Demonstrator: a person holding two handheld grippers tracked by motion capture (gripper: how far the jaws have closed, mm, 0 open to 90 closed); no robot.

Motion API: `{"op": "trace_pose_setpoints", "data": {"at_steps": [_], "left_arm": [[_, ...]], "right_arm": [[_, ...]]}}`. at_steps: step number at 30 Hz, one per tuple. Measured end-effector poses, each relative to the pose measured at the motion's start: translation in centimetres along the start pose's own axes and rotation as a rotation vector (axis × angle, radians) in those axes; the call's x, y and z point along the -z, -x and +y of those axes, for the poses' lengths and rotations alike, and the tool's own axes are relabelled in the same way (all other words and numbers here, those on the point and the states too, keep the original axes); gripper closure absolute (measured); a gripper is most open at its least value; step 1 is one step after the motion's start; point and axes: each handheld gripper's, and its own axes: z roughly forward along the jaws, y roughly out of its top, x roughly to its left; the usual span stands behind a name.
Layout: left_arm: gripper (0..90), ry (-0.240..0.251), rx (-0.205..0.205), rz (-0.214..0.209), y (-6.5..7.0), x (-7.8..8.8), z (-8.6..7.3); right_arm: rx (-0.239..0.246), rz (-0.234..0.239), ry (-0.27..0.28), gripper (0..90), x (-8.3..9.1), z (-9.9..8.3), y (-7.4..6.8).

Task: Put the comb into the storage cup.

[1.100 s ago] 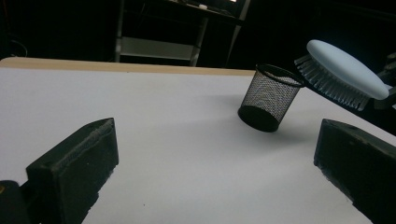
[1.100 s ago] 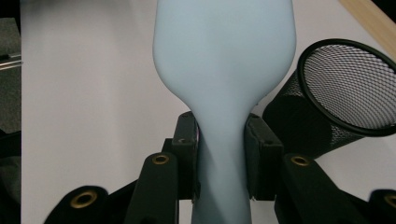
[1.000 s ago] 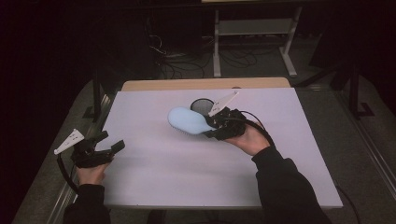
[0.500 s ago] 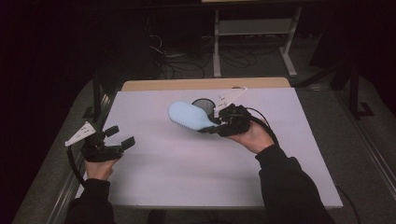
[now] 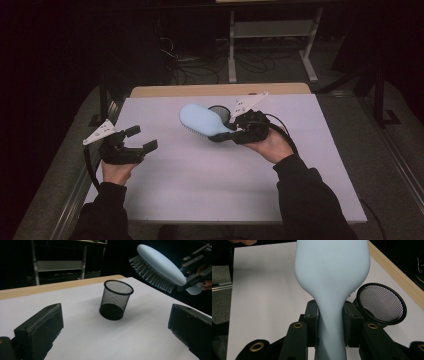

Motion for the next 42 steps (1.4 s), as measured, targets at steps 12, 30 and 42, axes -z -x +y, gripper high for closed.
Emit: {"op": "trace_pose_setpoints", "data": {"at_steps": [12,30,42], "left_arm": [[0.0,-0.002,0.004,-0.045,0.9,-1.7,1.4],[0.0,-0.066,-0.013,-0.158,3.4,-6.0,3.7],[0.0,-0.064,0.008,-0.216,4.3,-7.9,4.3]], "right_arm": [[0.001,-0.012,0.037,68.1,0.3,0.1,0.0],[0.012,-0.031,0.092,68.1,1.2,0.4,-0.3],[0.025,-0.034,0.102,68.1,1.4,0.4,-0.5]]}}
